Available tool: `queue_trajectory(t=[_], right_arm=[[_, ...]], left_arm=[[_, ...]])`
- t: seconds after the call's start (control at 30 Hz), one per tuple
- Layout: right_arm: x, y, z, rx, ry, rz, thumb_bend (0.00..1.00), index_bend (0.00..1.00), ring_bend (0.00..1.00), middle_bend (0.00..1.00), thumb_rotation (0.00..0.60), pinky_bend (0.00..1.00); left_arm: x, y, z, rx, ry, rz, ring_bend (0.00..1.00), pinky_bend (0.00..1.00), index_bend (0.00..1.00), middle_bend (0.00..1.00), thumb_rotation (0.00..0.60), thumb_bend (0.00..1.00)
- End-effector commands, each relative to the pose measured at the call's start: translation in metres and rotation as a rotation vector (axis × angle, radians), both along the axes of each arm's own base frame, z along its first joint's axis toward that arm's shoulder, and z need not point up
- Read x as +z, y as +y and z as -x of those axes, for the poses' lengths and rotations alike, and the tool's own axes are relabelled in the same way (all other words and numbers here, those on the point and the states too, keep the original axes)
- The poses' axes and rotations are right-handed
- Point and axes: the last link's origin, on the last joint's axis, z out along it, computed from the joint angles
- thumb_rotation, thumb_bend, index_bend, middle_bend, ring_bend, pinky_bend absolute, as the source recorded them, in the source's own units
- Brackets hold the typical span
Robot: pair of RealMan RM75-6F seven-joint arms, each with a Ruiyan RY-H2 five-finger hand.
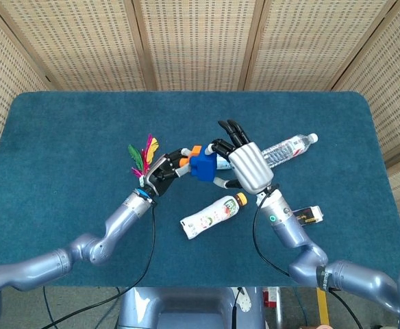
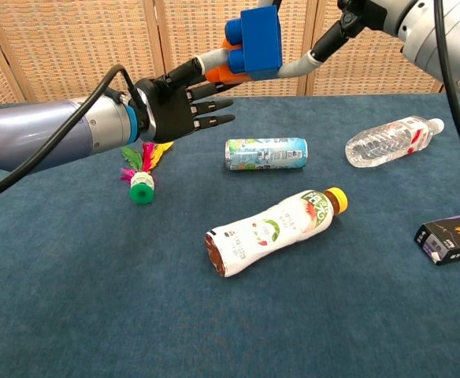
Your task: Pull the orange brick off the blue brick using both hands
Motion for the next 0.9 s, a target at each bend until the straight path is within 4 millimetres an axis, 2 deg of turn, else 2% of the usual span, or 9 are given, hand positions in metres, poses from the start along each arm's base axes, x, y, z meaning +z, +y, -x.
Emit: queue_trajectory(t=[0.03, 0.3, 0.43, 0.57, 0.9], right_arm=[[0.0, -0.001, -0.001, -0.001, -0.004, 0.003, 0.14, 0.52, 0.05, 0.47, 0.6, 0.0], [0.003, -0.001, 0.001, -0.001, -0.007, 0.01, 0.3, 0.53, 0.05, 0.48, 0.6, 0.0], [0.009, -0.001, 0.005, 0.007, -0.008, 0.02, 0.33, 0.54, 0.06, 0.49, 0.6, 0.0], [0.022, 0.002, 0.012, 0.029, -0.004, 0.038, 0.34, 0.54, 0.06, 0.49, 0.6, 0.0], [0.036, 0.005, 0.025, 0.038, 0.016, 0.064, 0.35, 0.54, 0.06, 0.49, 0.6, 0.0]], left_arm=[[0.0, 0.0, 0.0, 0.0, 0.001, 0.0, 0.0, 0.0, 0.64, 0.57, 0.6, 0.48], [0.0, 0.0, 0.001, -0.004, 0.007, -0.002, 0.0, 0.0, 0.64, 0.57, 0.6, 0.48], [0.003, 0.002, 0.005, 0.003, 0.013, -0.011, 0.0, 0.0, 0.64, 0.57, 0.6, 0.49], [0.015, 0.011, 0.018, 0.03, 0.028, -0.042, 0.0, 0.0, 0.64, 0.57, 0.6, 0.49], [0.041, 0.024, 0.047, 0.068, 0.075, -0.097, 0.0, 0.0, 0.64, 0.57, 0.6, 0.5]])
